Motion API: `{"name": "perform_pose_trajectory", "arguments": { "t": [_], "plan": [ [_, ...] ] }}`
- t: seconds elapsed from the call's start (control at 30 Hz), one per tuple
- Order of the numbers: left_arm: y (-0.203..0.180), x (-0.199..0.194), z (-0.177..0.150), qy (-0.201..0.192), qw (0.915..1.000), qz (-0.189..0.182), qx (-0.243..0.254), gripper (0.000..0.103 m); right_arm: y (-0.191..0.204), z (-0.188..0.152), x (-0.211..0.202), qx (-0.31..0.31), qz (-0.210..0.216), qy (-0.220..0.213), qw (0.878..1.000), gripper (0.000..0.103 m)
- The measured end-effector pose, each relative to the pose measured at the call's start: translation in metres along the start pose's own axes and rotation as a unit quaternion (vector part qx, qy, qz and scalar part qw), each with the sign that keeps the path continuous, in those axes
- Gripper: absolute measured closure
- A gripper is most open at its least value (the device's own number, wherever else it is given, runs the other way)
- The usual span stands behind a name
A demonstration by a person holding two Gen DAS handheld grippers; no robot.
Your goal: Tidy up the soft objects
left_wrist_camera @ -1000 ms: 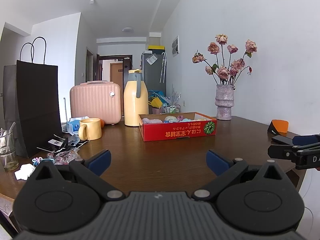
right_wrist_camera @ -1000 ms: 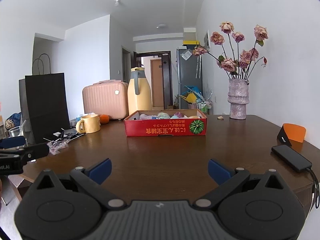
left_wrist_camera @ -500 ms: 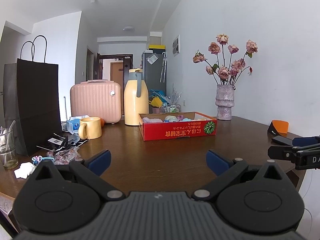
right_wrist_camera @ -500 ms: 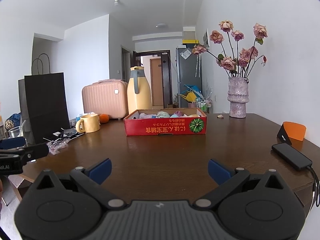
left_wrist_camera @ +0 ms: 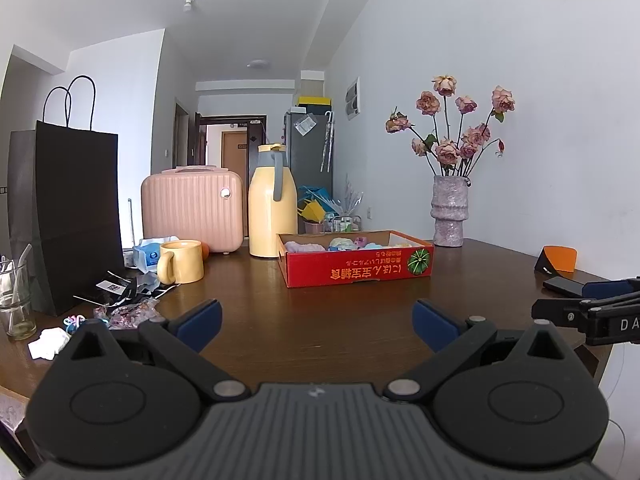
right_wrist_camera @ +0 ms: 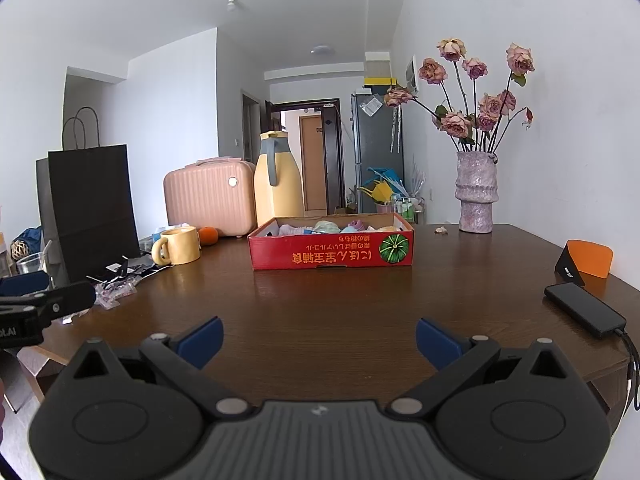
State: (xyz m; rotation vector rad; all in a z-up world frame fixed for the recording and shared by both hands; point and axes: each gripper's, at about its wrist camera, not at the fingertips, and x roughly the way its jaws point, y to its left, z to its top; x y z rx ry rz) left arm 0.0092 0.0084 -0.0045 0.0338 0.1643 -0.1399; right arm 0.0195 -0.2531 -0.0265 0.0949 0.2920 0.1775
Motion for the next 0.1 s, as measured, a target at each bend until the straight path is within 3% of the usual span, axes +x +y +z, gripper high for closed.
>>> {"name": "perform_pose_trajectory", "arguments": {
  "t": [0.1],
  "plan": [
    [-0.001, -0.0012, 0.0, -0.001, 1.0, 0.0, 0.0, 0.0, 0.0003, -0.0005, 0.0009, -0.001, 0.002, 0.001, 1.0, 0.0]
  ]
}}
